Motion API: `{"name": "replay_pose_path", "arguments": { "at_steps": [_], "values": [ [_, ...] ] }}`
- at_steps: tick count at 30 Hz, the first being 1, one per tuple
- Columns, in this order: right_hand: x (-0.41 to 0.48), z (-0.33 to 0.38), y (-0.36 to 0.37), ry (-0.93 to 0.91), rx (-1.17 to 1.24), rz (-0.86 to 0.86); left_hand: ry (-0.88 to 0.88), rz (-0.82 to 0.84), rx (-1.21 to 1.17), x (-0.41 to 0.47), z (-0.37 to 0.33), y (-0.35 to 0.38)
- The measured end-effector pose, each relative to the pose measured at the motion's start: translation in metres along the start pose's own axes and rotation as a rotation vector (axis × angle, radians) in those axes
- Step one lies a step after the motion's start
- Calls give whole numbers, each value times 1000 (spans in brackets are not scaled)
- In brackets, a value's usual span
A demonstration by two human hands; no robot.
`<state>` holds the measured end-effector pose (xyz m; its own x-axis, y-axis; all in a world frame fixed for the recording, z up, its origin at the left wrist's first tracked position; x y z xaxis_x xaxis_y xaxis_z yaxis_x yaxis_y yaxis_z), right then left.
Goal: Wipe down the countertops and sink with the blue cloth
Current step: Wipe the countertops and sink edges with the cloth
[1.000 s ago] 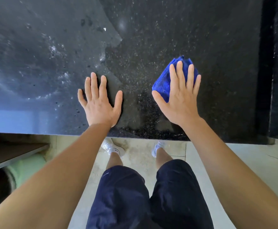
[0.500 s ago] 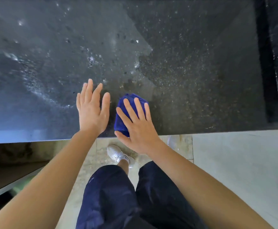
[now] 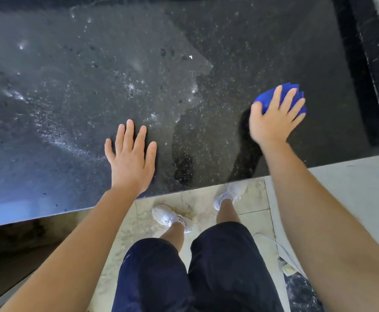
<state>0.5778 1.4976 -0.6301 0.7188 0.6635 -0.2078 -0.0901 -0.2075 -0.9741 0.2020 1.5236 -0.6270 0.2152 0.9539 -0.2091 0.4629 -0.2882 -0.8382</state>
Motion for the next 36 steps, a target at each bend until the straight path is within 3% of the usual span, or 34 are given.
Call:
{"name": "replay_pose_path", "arguments": {
  "at_steps": [2,6,10,13,19,22,24,27,30,33,36],
  "values": [
    [-38,54,1,-167,-4,-59,-1,-30,-36,3,-2,-5],
    [-132,157,6,-766,-72,-138,-21,-103,-57,24,-3,-18],
    [-133,159,8,-1095,-112,-166,-36,-104,-32,60,-11,-19],
    [-72,121,0,-1066,-147,-184,-50,-89,-13,82,-22,-18],
    [105,31,-22,-565,-159,32,-122,-29,9,98,-28,0],
    [130,40,-26,-398,-129,52,-102,10,35,97,-26,-1],
    [116,71,-25,-382,-122,29,-116,51,28,98,-23,-2],
    [54,143,-24,-662,-130,-41,-142,65,4,99,-22,-4],
    [-39,199,-12,-1035,-161,-74,-171,-24,-88,99,-23,-16],
    [-80,201,-2,-1321,-192,-61,-215,-104,-177,102,-22,-26],
    [-47,172,-8,-1483,-212,-104,-243,-69,-163,103,-20,-24]
  ]
}}
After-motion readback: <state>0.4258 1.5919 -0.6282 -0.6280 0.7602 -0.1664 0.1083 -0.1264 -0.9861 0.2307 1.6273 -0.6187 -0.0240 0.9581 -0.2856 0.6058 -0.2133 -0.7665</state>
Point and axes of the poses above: each hand's wrist, its own x-axis towards the middle knuckle, its own y-axis out of the palm, z = x × y, the point moved 9 cm from there along x, towards the middle knuckle, and after that the axes turned 14 degrees about -x, right-handed, at the moved point
